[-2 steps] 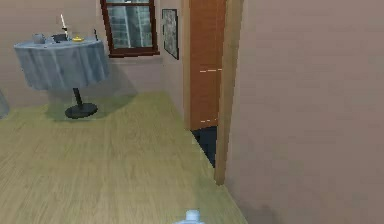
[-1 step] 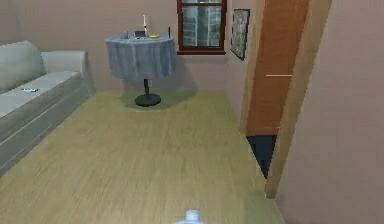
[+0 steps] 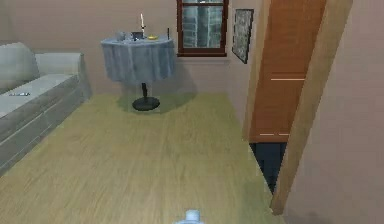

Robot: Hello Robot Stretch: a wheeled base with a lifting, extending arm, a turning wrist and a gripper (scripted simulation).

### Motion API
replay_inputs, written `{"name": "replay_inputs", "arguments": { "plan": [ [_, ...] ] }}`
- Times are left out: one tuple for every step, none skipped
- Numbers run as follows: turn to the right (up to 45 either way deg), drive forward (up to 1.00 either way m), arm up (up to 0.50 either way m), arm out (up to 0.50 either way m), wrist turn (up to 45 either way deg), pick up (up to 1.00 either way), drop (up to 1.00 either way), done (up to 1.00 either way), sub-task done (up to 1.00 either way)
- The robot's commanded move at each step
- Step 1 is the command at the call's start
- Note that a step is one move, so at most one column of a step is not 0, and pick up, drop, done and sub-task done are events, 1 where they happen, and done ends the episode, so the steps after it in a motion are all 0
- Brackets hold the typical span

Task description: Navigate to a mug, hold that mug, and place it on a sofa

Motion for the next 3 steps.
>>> {"name": "replay_inputs", "arguments": {
  "plan": [
    [-30.0,0.00,0.00,0.00,0.0,0.00,0.00,0.00,0.00],
    [0.0,1.00,0.00,0.00,0.0,0.00,0.00,0.00,0.00],
    [-3.0,0.00,0.00,0.00,0.0,0.00,0.00,0.00,0.00]
  ]
}}
